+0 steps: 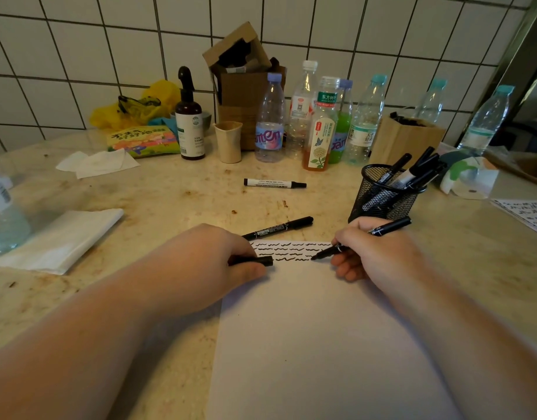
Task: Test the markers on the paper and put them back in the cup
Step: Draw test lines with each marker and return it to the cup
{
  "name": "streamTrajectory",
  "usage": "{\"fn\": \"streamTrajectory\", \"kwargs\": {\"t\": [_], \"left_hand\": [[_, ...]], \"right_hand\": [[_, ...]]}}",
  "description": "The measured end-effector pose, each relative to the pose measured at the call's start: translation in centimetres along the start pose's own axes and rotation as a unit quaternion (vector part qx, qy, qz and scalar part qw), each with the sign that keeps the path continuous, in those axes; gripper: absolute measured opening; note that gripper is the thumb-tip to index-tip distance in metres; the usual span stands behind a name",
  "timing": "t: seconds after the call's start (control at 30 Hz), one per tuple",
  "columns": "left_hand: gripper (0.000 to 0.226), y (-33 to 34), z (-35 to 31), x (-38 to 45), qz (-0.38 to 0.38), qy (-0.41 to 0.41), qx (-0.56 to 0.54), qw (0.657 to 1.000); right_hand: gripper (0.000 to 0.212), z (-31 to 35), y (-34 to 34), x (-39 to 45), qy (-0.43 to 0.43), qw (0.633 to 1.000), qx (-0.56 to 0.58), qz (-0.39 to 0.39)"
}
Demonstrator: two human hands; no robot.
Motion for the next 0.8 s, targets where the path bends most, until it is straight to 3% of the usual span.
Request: {"fn": "streamTrajectory", "kwargs": {"t": [0.63, 0.8], "left_hand": [[0.037, -0.1, 0.2, 0.0, -0.006, 0.005, -0.008, 1.0], [0.025, -0.2, -0.2, 0.1, -0.026, 0.015, -0.022, 0.999]], "right_hand": [[0.015, 0.5, -1.6, 0.5, 0.003, 0.998, 0.017, -0.068], [0.02, 1.3, -0.5, -0.7, -0.034, 0.995, 0.086, 0.025]]}}
Point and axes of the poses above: each hand's wrist, its own x-axis towards the middle knuckle, its own y-axis out of the palm, z = x × y, the point moved 4 cm from there along x, towards the middle knuckle, and after that the axes turned 7 degrees about -z, right-handed, at the moved point
